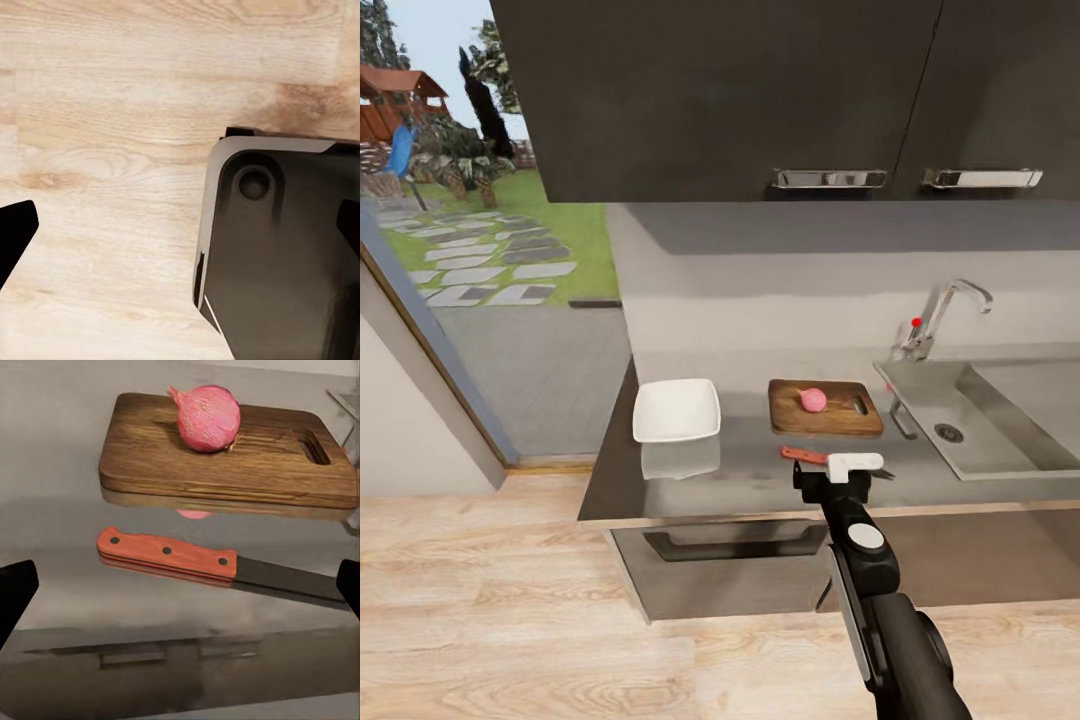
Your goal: In the kitchen, take the Vidalia onion out of the sink, dice it on the chopping board with the paring knife, put the diced onion into the bowl on the countertop, then place both the paring knife and the chopping board into the sink.
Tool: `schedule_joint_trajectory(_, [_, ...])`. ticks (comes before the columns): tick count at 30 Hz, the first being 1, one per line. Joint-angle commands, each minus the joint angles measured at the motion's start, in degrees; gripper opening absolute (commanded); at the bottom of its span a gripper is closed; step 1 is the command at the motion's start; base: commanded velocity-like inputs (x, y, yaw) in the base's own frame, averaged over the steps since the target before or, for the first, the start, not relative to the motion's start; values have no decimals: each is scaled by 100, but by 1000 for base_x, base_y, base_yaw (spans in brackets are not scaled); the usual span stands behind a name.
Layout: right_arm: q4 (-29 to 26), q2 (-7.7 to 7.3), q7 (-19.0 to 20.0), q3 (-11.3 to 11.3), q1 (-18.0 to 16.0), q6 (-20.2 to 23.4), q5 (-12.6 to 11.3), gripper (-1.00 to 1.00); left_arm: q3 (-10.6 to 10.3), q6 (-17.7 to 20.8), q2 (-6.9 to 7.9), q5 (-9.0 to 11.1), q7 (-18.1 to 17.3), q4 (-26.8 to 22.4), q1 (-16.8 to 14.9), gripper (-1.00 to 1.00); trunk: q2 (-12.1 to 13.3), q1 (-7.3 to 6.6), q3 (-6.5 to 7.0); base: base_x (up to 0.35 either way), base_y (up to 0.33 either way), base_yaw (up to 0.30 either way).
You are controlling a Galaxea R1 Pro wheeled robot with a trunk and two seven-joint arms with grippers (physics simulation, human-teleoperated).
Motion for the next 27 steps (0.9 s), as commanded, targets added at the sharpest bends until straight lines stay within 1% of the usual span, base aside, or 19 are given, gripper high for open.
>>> schedule_joint_trajectory(1, [-7, 0, -22, 4, -4, 54, 34, 100, -49, -14, 10, 59, 52, -8, 1, 100, -11, 4, -10, 6, 6, 0])
schedule_joint_trajectory(6, [-29, 0, -52, -5, -4, 340, 35, 100, -50, -14, 10, 57, 52, -14, 1, 100, -11, 4, -10, 30, 79, 0])
schedule_joint_trajectory(8, [-68, 0, -127, -11, -4, 434, 35, 100, -50, -14, 10, 55, 52, -15, 1, 100, -11, 4, -10, 118, 189, 0])
schedule_joint_trajectory(11, [-110, 0, -528, -14, -4, 489, -12, 100, -50, -14, 10, 53, 52, -16, 1, 100, -11, 4, -10, 157, 223, 0])
schedule_joint_trajectory(13, [-114, 0, -748, -15, -4, 494, -135, 100, -50, -14, 10, 53, 52, -17, 1, 100, -11, 4, -10, 167, 230, 0])
schedule_joint_trajectory(14, [-116, 0, -914, -15, -4, 496, -256, 100, -50, -17, 10, 54, 52, -20, 1, 100, -11, 4, -10, 170, 233, 0])
schedule_joint_trajectory(17, [-118, 0, -1496, -10, -4, 478, -689, 100, -50, -16, 10, 56, 52, -18, 1, 100, -11, 4, -10, 176, 238, 0])
schedule_joint_trajectory(18, [-126, 0, -1912, -7, -4, 452, -915, 100, -50, -16, 10, 53, 52, -11, 1, 100, -11, 4, -10, 180, 235, 0])
schedule_joint_trajectory(21, [-172, 0, -2119, -6, -4, 442, -1011, 100, -50, -16, 10, 52, 52, -8, 1, 100, -11, 4, -10, 106, 146, 0])
schedule_joint_trajectory(24, [-294, 0, -2212, -6, -4, 440, -1035, 100, -50, -15, 10, 52, 52, -1, 1, 100, -11, 4, -10, 29, 41, 0])
schedule_joint_trajectory(27, [-353, 0, -2428, -6, -60, 442, -1046, 100, -50, -14, 10, 51, 52, -1, 1, 100, -11, 4, -10, 9, 13, 0])
